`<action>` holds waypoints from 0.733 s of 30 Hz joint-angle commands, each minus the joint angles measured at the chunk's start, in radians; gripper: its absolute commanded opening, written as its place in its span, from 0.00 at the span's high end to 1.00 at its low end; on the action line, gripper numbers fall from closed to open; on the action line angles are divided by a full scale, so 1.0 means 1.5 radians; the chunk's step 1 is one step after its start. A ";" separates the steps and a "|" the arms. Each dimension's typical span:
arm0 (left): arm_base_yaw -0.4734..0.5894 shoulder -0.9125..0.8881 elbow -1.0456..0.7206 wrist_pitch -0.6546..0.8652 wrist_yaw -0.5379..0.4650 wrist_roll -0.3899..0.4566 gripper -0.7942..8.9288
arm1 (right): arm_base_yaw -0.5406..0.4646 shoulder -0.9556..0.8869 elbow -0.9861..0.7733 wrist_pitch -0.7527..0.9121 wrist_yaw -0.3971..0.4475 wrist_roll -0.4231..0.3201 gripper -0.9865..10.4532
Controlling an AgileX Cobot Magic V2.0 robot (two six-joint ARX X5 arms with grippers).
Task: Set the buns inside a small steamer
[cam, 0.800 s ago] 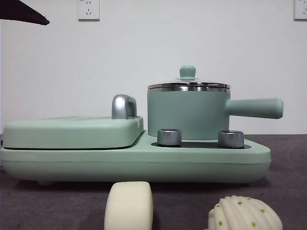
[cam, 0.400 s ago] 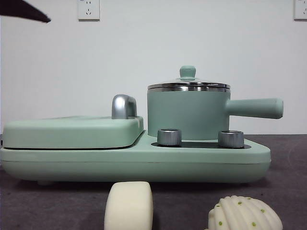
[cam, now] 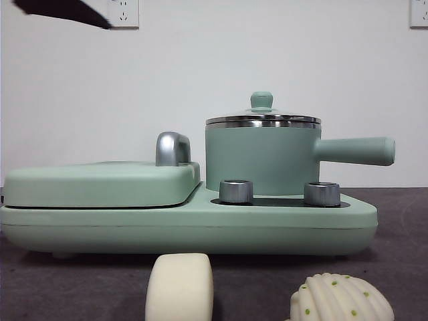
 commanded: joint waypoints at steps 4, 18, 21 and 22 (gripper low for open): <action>-0.047 0.136 0.143 -0.033 -0.027 0.035 0.38 | 0.002 0.003 0.010 0.006 -0.002 0.002 0.50; -0.181 0.360 0.297 -0.008 -0.184 0.141 0.38 | 0.002 0.003 0.010 0.006 -0.003 0.002 0.50; -0.201 0.380 0.297 0.021 -0.204 0.142 0.38 | 0.002 0.003 0.010 0.005 -0.002 0.002 0.50; -0.208 0.388 0.297 0.040 -0.215 0.142 0.38 | 0.002 0.003 0.010 0.005 -0.002 0.002 0.50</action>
